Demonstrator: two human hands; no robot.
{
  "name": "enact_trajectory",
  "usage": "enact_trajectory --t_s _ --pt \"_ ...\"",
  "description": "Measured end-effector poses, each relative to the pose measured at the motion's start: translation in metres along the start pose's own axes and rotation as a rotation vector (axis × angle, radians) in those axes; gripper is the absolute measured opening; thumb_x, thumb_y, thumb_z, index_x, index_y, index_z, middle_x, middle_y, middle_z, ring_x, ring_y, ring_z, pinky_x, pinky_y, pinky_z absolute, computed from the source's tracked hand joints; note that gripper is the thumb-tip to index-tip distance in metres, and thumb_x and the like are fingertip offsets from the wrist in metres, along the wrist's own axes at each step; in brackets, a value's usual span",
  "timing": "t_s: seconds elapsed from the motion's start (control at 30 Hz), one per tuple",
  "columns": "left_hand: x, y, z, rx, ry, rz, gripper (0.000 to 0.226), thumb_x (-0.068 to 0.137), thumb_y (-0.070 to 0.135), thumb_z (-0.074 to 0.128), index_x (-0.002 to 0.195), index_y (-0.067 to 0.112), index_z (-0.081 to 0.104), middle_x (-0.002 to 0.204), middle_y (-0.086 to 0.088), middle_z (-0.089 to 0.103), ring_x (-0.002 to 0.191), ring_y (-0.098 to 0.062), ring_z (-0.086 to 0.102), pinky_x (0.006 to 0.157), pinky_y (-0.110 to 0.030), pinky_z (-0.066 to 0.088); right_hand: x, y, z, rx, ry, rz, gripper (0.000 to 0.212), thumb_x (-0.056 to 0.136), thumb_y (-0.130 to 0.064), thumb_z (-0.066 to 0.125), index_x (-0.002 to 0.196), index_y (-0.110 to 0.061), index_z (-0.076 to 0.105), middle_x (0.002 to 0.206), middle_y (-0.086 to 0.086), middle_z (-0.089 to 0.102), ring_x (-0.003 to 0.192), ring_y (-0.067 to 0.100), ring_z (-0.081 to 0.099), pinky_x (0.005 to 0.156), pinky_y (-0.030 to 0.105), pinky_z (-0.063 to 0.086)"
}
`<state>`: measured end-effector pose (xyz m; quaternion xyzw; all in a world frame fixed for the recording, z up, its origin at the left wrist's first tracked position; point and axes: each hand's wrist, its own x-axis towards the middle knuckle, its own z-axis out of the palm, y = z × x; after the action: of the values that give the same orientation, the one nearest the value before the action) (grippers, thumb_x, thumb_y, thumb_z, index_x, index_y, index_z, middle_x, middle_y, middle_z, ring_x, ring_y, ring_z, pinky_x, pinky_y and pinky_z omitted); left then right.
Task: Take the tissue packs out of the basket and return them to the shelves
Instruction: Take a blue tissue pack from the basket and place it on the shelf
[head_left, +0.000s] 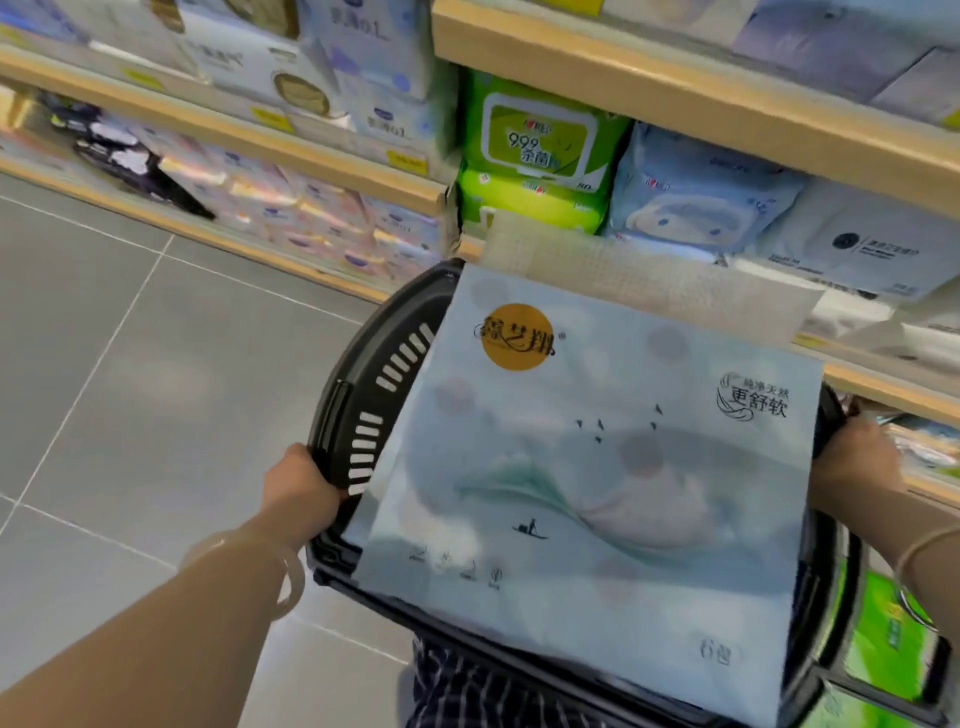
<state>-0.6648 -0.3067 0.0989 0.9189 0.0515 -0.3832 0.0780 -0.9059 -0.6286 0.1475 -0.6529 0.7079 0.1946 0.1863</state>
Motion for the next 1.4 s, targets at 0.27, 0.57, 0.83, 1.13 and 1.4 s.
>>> enact_trajectory --t_s 0.27,0.57,0.83,1.13,1.4 --pt "0.039 0.023 0.067 -0.002 -0.011 -0.028 0.041 0.082 0.009 0.063 0.118 -0.001 0.048 0.116 -0.021 0.058 0.1 -0.035 0.055 0.074 -0.034 0.042 0.068 0.009 0.055 -0.051 -0.02 0.017 0.064 0.08 -0.01 0.071 0.125 0.02 0.035 0.125 0.043 0.045 0.12 0.053 0.043 0.097 0.052 0.036" --pt "0.07 0.033 0.114 0.008 0.016 -0.056 0.044 0.083 0.01 0.064 0.121 -0.001 0.046 0.119 -0.021 0.056 0.107 -0.037 0.055 0.075 -0.033 0.041 0.118 0.009 0.099 -0.098 -0.05 -0.014 0.065 0.083 -0.008 0.067 0.129 0.021 0.033 0.121 0.042 0.048 0.117 0.053 0.047 0.092 0.052 0.041" --pt "0.077 0.035 0.121 0.04 0.029 -0.091 0.044 0.084 0.011 0.062 0.122 -0.002 0.044 0.119 -0.023 0.054 0.107 -0.038 0.054 0.074 -0.034 0.04 0.127 0.001 0.104 -0.034 -0.06 -0.044 0.055 0.086 -0.006 0.062 0.127 0.016 0.033 0.128 0.041 0.044 0.12 0.052 0.044 0.095 0.051 0.038" --pt "0.067 0.053 0.115 -0.034 -0.047 -0.162 0.051 0.088 0.011 0.061 0.129 -0.007 0.035 0.119 -0.023 0.053 0.112 -0.039 0.052 0.073 -0.031 0.037 0.126 -0.009 0.1 -0.105 -0.112 -0.012 0.064 0.088 0.001 0.053 0.14 0.015 0.018 0.133 0.039 0.041 0.126 0.051 0.04 0.1 0.051 0.035" --pt "0.014 0.112 0.06 -0.095 -0.038 0.115 0.04 0.099 0.029 0.037 0.123 0.001 0.053 0.119 -0.021 0.059 0.092 -0.03 0.051 0.079 -0.034 0.04 0.077 -0.034 0.052 0.376 -0.156 0.019 0.054 0.1 -0.038 0.032 0.123 0.008 0.051 0.12 0.031 0.056 0.11 0.043 0.053 0.091 0.04 0.042"
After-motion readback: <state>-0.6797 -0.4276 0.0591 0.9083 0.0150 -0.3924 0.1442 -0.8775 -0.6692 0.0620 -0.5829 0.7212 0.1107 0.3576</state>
